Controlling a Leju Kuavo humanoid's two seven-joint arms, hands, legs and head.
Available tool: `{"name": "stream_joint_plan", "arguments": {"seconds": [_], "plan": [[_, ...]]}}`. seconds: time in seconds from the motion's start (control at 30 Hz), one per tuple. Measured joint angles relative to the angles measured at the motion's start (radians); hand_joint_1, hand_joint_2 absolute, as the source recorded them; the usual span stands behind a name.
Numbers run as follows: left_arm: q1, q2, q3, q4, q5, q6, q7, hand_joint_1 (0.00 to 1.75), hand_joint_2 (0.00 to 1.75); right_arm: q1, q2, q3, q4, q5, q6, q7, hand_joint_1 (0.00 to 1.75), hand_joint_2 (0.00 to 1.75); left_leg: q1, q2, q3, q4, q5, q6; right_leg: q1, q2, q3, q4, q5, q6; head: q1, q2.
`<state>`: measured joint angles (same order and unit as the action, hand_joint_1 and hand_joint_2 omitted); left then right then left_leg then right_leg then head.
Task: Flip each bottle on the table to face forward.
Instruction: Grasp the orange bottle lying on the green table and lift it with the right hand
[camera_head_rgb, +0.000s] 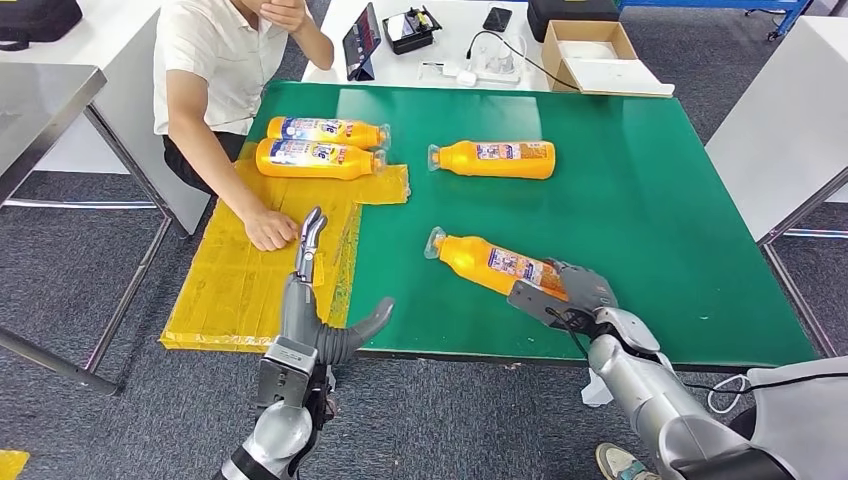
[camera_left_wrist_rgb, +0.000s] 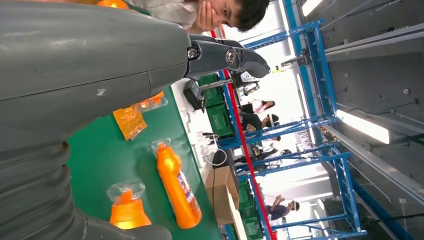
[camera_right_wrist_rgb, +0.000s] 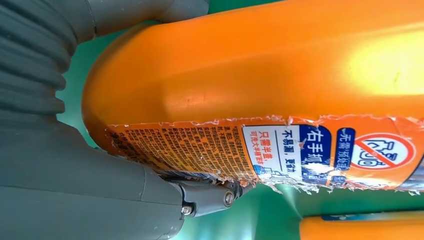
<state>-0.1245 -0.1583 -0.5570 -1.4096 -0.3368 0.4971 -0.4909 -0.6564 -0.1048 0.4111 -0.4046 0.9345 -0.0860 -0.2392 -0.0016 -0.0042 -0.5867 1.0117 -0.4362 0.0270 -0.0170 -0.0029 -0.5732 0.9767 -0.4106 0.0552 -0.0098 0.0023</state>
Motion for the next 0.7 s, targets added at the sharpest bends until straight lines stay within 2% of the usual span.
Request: {"name": "stream_joint_plan", "arguments": {"seconds": [0.1,0.17,0.3,0.4,0.47,0.53,0.7], "plan": [[0.0,0.0,0.0,0.0,0.004,0.001,-0.003,0.0,1.75,0.009,0.003,-0.018,-0.003,-0.029,-0.002,-0.028,1.75,1.75,0.0,0.0,0.0,0.0,0.0,0.0,0.0,0.0,0.0,0.0,0.0,0.0,0.0,0.0],[0.003,0.0,0.0,-0.003,0.043,-0.013,0.0,0.0,1.75,0.028,0.01,-0.04,-0.015,-0.092,-0.005,-0.091,1.75,1.75,0.0,0.0,-0.001,0.0,0.0,0.0,0.0,0.0,0.0,0.0,0.0,0.0,0.0,0.0],[0.029,-0.003,0.014,-0.018,0.349,-0.175,0.092,0.0,1.75,0.134,0.04,-0.089,-0.132,-0.263,-0.02,-0.223,1.75,1.75,0.0,-0.001,-0.003,0.0,0.0,0.0,0.0,0.0,-0.002,0.0,0.0,0.0,0.0,0.0],[0.055,-0.003,0.031,-0.019,0.528,-0.271,0.163,0.0,1.75,0.249,0.059,-0.1,-0.309,-0.369,-0.018,-0.236,1.75,1.75,0.0,-0.004,-0.009,0.0,0.0,0.0,0.0,-0.001,-0.006,0.001,-0.001,0.0,0.0,0.0],[0.069,0.0,0.037,-0.019,0.596,-0.321,0.188,0.0,1.75,0.316,0.07,-0.099,-0.431,-0.426,-0.01,-0.236,1.65,1.75,0.0,-0.004,-0.012,0.0,0.0,0.0,0.0,-0.001,-0.009,0.001,-0.001,0.001,0.0,0.0],[0.078,0.003,0.038,-0.018,0.626,-0.36,0.196,0.0,1.75,0.365,0.08,-0.094,-0.526,-0.465,0.003,-0.237,1.6,1.75,0.0,-0.004,-0.013,0.0,0.0,0.0,0.0,-0.001,-0.01,0.001,-0.001,0.001,0.0,0.0],[0.086,0.013,0.038,-0.018,0.627,-0.405,0.193,0.0,1.75,0.441,0.109,-0.057,-0.674,-0.538,0.04,-0.241,1.71,1.75,0.0,-0.004,-0.015,0.0,0.0,0.0,0.0,-0.001,-0.013,0.001,-0.001,0.001,0.0,0.0]]}}
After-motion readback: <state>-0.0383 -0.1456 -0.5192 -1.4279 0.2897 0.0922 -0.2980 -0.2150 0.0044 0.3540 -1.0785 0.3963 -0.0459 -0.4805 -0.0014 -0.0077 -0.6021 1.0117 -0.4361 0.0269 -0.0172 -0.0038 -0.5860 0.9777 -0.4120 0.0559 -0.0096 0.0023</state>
